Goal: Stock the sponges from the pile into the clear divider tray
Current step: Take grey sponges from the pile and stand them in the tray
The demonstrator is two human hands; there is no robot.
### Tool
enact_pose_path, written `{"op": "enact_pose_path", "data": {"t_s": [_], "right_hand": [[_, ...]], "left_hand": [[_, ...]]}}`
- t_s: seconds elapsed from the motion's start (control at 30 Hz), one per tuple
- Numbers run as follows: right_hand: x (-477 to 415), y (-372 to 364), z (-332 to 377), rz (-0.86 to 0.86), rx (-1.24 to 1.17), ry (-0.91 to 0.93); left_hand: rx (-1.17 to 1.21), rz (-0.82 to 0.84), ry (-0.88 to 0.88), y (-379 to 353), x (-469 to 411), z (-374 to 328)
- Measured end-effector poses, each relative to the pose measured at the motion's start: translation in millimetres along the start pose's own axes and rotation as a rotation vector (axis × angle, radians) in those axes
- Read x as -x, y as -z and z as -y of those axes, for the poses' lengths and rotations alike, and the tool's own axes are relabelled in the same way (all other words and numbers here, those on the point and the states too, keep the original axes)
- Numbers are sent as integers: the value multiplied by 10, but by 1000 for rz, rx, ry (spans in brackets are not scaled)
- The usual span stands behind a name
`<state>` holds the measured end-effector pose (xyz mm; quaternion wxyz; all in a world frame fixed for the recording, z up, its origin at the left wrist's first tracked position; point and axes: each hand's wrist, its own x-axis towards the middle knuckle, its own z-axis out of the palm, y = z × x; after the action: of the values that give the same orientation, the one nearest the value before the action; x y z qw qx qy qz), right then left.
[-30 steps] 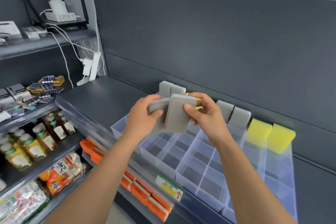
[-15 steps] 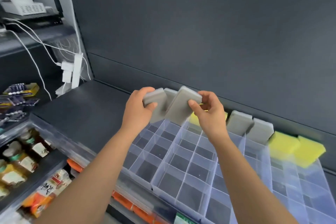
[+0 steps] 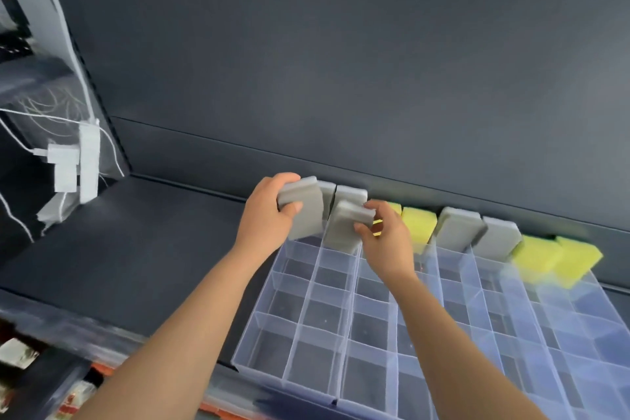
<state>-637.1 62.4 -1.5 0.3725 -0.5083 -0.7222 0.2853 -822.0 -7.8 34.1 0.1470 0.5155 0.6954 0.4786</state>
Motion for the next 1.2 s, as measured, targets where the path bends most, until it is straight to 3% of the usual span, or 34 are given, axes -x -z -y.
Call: {"op": "enact_pose_path", "data": {"t_s": [0.2, 0.33, 0.97, 1.2], "right_hand": [[-39, -127, -47, 88, 225, 17], [-125, -132, -65, 57, 308, 41], [-112, -197, -150, -70, 370, 320], [-72, -203, -132, -102, 430, 360]], "left_hand": [[-19, 98, -51, -25, -148, 79], [-68, 171, -65, -74, -219, 105], [-290, 286, -173, -258, -296, 369], [-362, 232, -265, -334, -225, 420]]}}
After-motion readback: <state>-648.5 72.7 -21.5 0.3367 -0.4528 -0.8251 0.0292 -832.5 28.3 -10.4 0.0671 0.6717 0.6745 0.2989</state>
